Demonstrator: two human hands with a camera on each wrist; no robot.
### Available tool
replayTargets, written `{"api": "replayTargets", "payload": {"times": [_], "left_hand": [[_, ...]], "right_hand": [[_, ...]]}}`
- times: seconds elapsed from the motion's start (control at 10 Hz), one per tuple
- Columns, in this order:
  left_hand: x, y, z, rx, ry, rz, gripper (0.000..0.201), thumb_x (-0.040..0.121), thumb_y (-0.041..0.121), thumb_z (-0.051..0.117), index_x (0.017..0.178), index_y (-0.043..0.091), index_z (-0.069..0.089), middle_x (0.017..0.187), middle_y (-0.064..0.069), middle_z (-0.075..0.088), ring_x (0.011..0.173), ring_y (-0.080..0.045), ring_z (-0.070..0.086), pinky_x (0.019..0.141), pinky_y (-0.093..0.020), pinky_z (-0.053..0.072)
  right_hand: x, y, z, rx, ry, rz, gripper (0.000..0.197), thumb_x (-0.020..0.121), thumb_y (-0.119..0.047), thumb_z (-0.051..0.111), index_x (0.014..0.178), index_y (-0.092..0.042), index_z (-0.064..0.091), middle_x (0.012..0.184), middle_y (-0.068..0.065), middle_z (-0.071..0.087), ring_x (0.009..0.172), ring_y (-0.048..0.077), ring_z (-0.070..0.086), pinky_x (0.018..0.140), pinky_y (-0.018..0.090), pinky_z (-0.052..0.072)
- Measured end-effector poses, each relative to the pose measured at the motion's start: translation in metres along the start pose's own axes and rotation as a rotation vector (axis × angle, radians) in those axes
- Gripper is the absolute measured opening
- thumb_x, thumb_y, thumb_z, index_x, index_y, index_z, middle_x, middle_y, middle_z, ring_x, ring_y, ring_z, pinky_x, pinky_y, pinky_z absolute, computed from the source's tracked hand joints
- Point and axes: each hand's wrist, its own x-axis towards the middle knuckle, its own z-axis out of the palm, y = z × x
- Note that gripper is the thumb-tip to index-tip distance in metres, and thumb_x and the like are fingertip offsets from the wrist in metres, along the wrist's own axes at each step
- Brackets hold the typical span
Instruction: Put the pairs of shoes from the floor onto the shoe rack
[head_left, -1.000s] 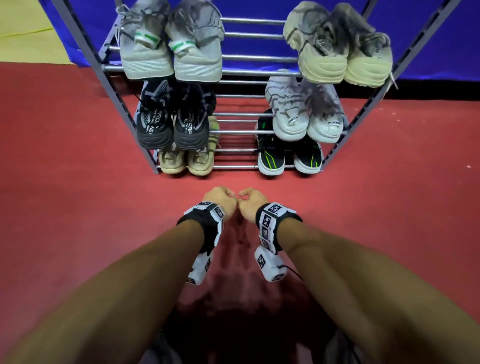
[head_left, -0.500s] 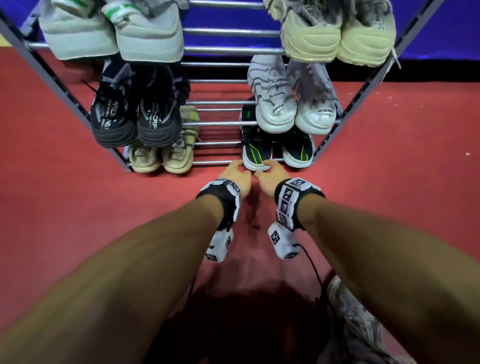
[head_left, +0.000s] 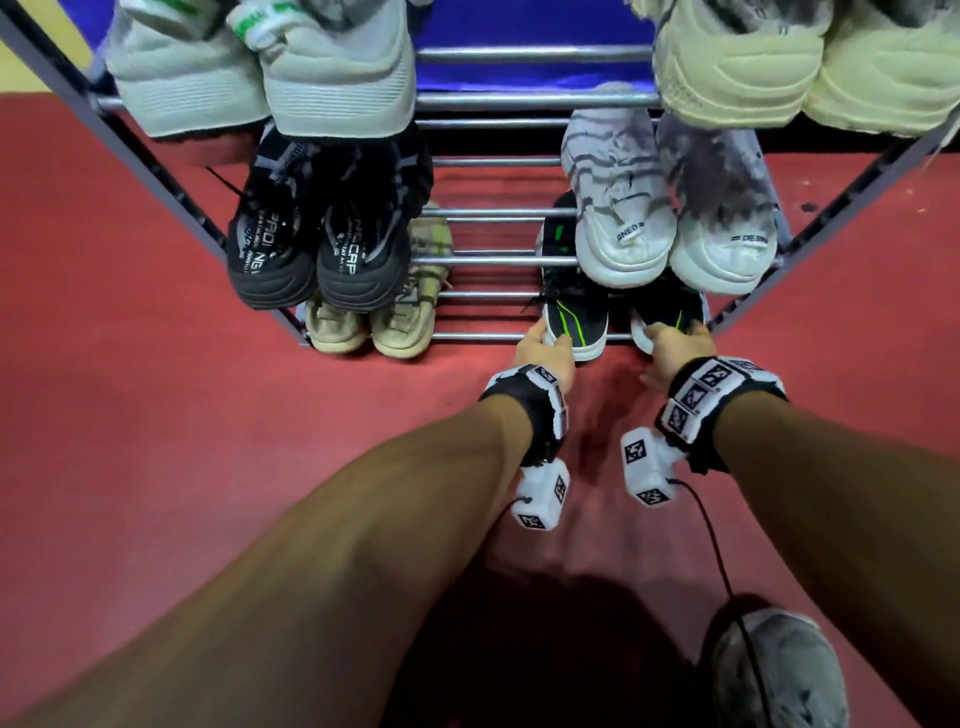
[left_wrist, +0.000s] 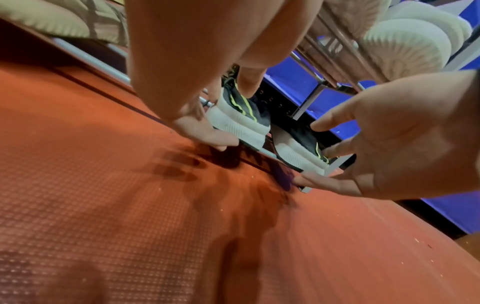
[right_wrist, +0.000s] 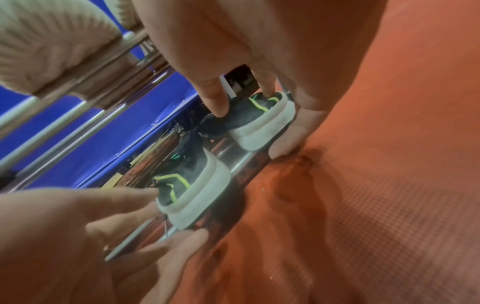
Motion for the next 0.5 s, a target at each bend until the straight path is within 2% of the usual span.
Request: {"api": "replayTargets", "payload": {"times": [0.1,0.2,0.3,0.4,0.5], "left_hand": [[0.010,-0.015,0.013,0.045,-0.012,0.041,0.064,0.073,0.040,0.062,0.136,0.030,0.054,0.111,-0.006,0.071,0.100,-0.035,0.069,0.092,-0.055,0.053],[0.004,-0.014,0.020,0.018,-0.062,0.077,0.048,0.077,0.027,0.063,0.123,0.039,0.061,0.081,0.009,0.070,0.074,-0.022,0.064,0.085,-0.045,0.055],[0.005,-0.014,0.017,0.026,-0.106,0.042,0.051,0.071,0.029,0.060,0.116,0.051,0.058,0.061,-0.003,0.058,0.059,-0.022,0.052,0.066,-0.044,0.048],[-0.001,-0.004,0.011,0.037,-0.119,-0.002,0.051,0.076,0.028,0.062,0.124,0.047,0.057,0.070,0.006,0.061,0.071,-0.023,0.058,0.078,-0.041,0.054],[-0.001,0.005,0.002,0.071,-0.040,0.024,0.053,0.081,0.030,0.064,0.132,0.036,0.054,0.100,0.004,0.068,0.093,-0.027,0.069,0.091,-0.043,0.056]], "right_hand": [[0.033,0.023,0.013,0.055,0.119,-0.039,0.104,0.045,-0.046,0.060,0.144,-0.029,0.036,0.128,0.006,0.062,0.106,0.031,0.066,0.096,0.050,0.052],[0.014,0.020,0.021,0.088,0.114,-0.038,0.094,0.055,-0.040,0.061,0.145,-0.029,0.035,0.120,0.003,0.063,0.105,0.029,0.067,0.097,0.048,0.052],[-0.006,0.012,0.024,0.076,0.105,-0.036,0.090,0.062,-0.040,0.061,0.147,-0.029,0.032,0.114,-0.001,0.062,0.103,0.030,0.067,0.094,0.049,0.054],[-0.009,0.012,0.024,0.037,0.116,-0.049,0.089,0.066,-0.034,0.059,0.149,-0.030,0.026,0.115,-0.002,0.059,0.105,0.032,0.065,0.097,0.049,0.052],[-0.013,0.014,0.030,-0.033,0.156,-0.076,0.091,0.066,-0.033,0.056,0.150,-0.031,0.020,0.128,0.006,0.057,0.106,0.037,0.063,0.097,0.051,0.050]]}}
